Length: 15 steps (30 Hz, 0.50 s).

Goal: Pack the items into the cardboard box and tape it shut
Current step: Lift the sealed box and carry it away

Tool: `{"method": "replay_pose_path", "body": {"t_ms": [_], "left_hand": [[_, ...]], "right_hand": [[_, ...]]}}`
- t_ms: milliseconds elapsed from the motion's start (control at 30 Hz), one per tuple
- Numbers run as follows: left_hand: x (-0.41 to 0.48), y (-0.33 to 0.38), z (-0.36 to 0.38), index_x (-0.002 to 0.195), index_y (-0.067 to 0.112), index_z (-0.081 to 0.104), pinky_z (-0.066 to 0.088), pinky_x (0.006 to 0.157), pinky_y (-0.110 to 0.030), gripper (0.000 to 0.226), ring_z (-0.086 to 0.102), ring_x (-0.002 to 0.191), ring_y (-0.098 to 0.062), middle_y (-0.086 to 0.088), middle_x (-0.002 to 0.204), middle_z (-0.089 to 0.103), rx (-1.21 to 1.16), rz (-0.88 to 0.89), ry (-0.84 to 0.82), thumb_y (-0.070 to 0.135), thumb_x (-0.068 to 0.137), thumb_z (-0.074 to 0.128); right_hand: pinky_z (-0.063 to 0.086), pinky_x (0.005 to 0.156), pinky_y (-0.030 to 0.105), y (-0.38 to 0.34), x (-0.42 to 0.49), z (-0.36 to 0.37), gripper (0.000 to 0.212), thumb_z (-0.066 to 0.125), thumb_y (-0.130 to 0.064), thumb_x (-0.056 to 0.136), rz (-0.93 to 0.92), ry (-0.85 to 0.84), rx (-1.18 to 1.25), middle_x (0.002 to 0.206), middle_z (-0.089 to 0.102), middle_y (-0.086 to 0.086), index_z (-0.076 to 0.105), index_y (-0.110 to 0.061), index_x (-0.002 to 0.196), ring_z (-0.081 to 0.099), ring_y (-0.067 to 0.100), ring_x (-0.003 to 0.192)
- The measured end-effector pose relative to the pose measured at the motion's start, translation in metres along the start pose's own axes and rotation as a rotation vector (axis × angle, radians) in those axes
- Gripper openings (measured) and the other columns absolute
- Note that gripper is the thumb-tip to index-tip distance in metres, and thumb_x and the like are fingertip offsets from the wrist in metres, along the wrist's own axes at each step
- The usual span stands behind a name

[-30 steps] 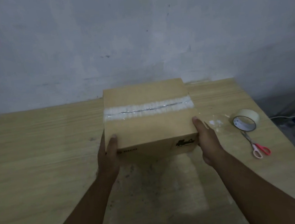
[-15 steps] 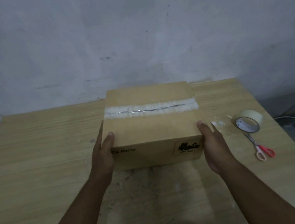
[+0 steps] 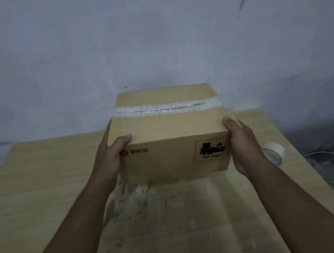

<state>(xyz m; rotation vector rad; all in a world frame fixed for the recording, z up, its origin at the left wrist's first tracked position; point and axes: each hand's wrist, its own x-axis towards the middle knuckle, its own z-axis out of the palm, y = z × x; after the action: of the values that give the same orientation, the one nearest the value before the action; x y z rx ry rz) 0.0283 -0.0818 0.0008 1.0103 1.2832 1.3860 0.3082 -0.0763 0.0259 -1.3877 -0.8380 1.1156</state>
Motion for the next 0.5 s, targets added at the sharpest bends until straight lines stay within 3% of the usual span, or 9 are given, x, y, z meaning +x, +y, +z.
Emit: {"method": "replay_pose_path", "body": {"t_ms": [133, 233, 333, 500], "left_hand": [[0.003, 0.049, 0.013, 0.13, 0.028, 0.058, 0.049, 0.071, -0.025, 0.054, 0.069, 0.09, -0.011, 0.006, 0.102, 0.074, 0.018, 0.123, -0.019, 0.031, 0.076, 0.065], [0.001, 0.086, 0.028, 0.124, 0.025, 0.062, 0.051, 0.069, -0.023, 0.048, 0.07, 0.09, -0.013, 0.006, 0.098, 0.074, 0.049, 0.199, -0.009, 0.034, 0.076, 0.065], [-0.007, 0.12, 0.046, 0.115, 0.022, 0.066, 0.051, 0.062, -0.016, 0.037, 0.069, 0.081, -0.012, 0.005, 0.092, 0.073, 0.076, 0.27, -0.02, 0.032, 0.078, 0.065], [-0.026, 0.165, 0.079, 0.108, 0.017, 0.066, 0.05, 0.063, -0.021, 0.031, 0.066, 0.077, -0.014, 0.003, 0.086, 0.069, 0.11, 0.368, -0.037, 0.031, 0.08, 0.065]], "right_hand": [[0.047, 0.046, 0.02, -0.047, 0.006, 0.003, 0.021, 0.048, -0.032, 0.096, -0.108, -0.021, 0.014, 0.083, 0.07, -0.001, 0.066, -0.021, 0.093, 0.067, 0.009, 0.066], [0.043, 0.042, 0.017, -0.083, 0.01, -0.002, 0.024, 0.047, -0.031, 0.096, -0.195, -0.035, 0.018, 0.073, 0.064, -0.003, 0.064, -0.019, 0.086, 0.062, 0.004, 0.055], [0.043, 0.049, 0.024, -0.11, 0.014, -0.014, 0.025, 0.047, -0.035, 0.094, -0.25, -0.057, 0.017, 0.07, 0.06, 0.0, 0.061, -0.021, 0.078, 0.06, 0.01, 0.055], [0.036, 0.061, 0.035, -0.149, 0.018, -0.044, 0.032, 0.048, -0.039, 0.088, -0.323, -0.066, 0.053, 0.062, 0.048, -0.003, 0.049, -0.023, 0.06, 0.049, 0.017, 0.063]]}}
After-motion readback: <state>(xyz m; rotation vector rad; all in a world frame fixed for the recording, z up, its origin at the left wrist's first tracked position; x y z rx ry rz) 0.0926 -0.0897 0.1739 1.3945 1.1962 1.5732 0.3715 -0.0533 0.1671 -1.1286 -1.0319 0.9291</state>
